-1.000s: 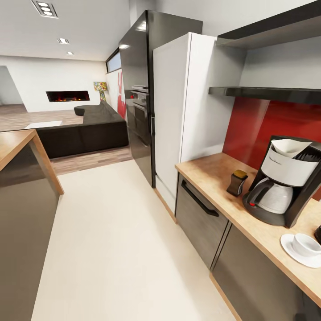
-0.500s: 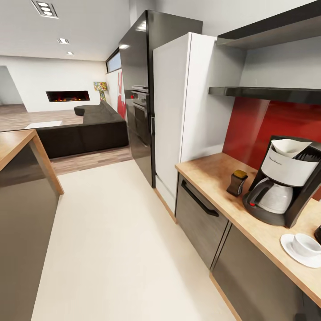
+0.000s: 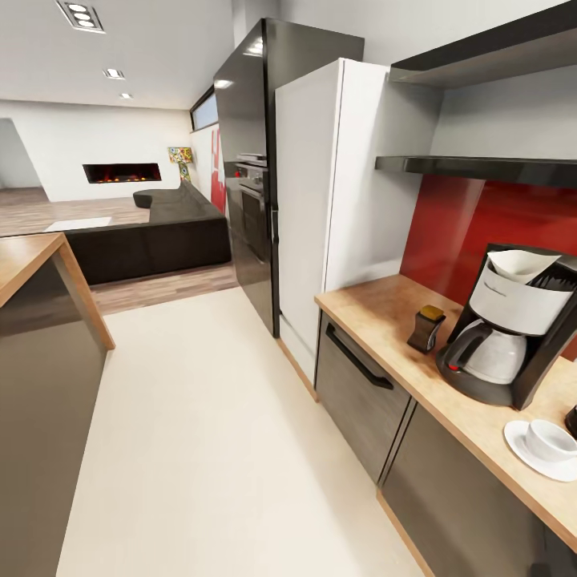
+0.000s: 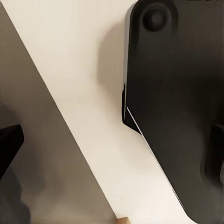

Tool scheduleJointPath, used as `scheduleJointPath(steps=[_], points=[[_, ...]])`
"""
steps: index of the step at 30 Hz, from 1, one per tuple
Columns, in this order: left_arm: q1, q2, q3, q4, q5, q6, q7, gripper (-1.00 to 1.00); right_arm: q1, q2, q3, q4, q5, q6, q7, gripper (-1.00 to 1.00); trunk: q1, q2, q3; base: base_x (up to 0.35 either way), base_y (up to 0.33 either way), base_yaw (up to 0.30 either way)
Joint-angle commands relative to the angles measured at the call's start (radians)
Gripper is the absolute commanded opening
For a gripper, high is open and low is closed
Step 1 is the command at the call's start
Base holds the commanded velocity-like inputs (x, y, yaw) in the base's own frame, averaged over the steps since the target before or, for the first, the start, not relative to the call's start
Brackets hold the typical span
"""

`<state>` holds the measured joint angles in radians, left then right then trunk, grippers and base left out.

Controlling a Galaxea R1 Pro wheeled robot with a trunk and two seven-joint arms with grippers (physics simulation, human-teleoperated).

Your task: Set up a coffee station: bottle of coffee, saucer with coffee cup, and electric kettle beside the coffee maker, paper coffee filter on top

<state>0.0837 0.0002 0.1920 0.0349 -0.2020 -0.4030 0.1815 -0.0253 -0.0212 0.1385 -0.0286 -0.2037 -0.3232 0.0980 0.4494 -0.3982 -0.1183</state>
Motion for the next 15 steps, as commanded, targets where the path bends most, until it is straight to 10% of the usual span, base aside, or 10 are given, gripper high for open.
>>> scheduleJointPath(steps=[1,15], points=[[-0.001,0.000,0.007,0.001,-0.011,-0.005,0.006,1.00,-0.001,0.000,0.007,0.001,-0.011,-0.004,0.005,1.00,0.001,-0.002,-0.002,0.000,0.000,0.000],[-0.002,0.010,-0.001,-0.003,-0.014,-0.005,0.004,1.00,-0.001,-0.005,0.003,-0.010,-0.012,-0.004,0.005,1.00,0.001,-0.002,-0.002,0.000,0.000,0.000]])
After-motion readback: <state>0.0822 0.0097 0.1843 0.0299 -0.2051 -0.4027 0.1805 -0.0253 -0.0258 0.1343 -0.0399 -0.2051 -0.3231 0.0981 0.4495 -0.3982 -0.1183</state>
